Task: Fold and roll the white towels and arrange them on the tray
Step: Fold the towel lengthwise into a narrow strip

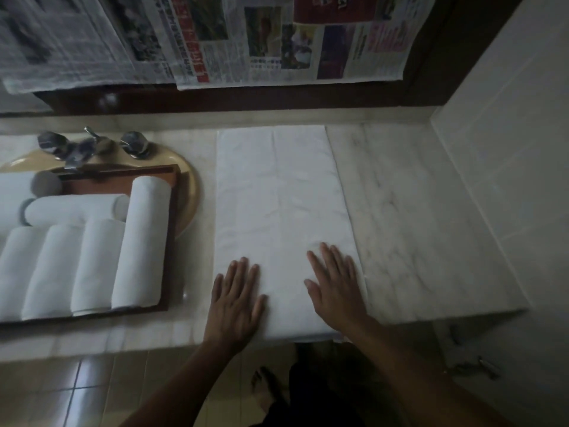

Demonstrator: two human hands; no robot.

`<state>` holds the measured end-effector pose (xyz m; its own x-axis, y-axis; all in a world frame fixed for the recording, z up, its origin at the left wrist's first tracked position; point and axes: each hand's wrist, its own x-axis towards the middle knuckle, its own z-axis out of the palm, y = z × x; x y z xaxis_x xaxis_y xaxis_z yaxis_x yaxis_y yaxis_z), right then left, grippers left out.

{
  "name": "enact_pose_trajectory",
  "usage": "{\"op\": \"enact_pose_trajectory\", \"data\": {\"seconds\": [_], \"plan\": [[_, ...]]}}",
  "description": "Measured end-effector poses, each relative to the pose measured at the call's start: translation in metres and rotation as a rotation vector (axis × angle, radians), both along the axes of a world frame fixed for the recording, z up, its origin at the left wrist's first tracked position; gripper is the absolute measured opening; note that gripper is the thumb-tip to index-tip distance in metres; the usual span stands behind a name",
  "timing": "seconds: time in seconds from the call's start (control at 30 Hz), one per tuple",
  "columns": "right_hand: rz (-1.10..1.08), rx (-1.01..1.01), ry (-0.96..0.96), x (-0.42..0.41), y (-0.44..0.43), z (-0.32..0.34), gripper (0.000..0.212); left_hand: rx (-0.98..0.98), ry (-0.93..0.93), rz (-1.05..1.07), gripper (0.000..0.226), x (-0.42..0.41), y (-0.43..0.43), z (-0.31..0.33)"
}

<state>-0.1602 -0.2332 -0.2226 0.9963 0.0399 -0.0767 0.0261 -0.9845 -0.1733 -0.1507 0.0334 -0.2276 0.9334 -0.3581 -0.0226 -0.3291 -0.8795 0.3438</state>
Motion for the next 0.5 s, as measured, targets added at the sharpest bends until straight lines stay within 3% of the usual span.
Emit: {"op": "enact_pose_trajectory", "data": {"seconds": [0.3, 0.5], "plan": [[0.001, 0.16, -0.018, 0.019, -0.014, 0.012, 0.054, 0.007, 0.101, 0.064, 0.068, 0.011, -0.015, 0.017], [-0.041, 0.34, -0.044, 0.081, -0.041, 0.028, 0.033, -0.142, 0.023, 0.155, 0.042, 0.039, -0.072, 0.042]]}}
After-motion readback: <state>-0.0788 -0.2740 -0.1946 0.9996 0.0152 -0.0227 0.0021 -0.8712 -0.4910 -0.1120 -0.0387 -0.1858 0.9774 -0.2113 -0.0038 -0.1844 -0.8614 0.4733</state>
